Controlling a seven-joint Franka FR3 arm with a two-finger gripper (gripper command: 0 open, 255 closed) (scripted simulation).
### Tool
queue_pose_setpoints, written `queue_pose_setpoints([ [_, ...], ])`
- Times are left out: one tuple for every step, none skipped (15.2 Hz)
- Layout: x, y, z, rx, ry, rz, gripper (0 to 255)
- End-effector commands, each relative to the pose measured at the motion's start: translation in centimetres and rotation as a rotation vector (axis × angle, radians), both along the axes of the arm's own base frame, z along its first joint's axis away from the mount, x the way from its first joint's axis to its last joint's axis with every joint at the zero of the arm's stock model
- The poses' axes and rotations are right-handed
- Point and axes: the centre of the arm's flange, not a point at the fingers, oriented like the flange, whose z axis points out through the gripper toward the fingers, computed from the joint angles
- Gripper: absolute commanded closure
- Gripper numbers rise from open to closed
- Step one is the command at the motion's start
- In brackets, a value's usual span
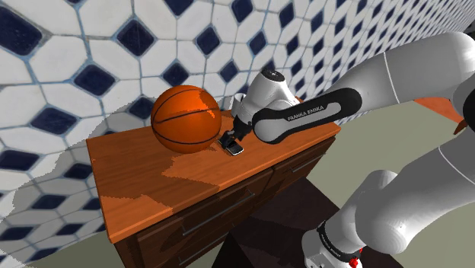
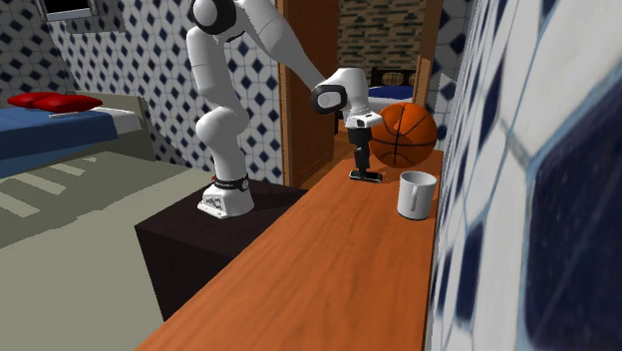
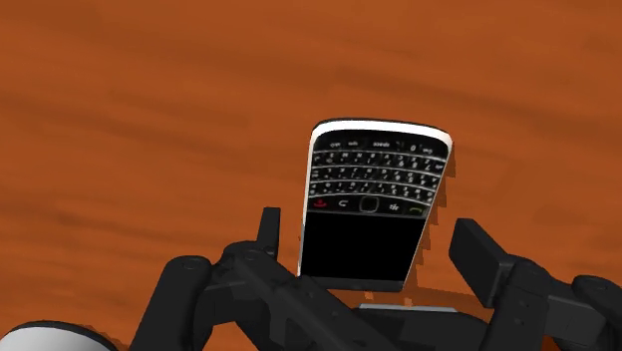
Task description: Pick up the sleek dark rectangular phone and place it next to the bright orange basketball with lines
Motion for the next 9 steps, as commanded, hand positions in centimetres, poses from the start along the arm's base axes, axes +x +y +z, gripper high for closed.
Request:
queue_pose_setpoints([
  [0.0,0.0,0.0,0.0,0.0,0.0,0],
  [0.0,0.0,0.0,0.0,0.0,0.0,0],
  [0.0,0.0,0.0,0.0,0.0,0.0,0],
  [-0.3,0.0,1.3,0.0,0.0,0.0,0],
  [-0.6,0.0,2.6,0.0,0.0,0.0,0],
  [-0.8,-0.1,3.9,0.0,0.0,0.0,0],
  [-1.1,-0.1,4.9,0.0,0.0,0.0,0],
  [-1.1,-0.1,4.9,0.0,0.0,0.0,0],
  [-1.1,-0.1,4.9,0.0,0.0,0.0,0],
])
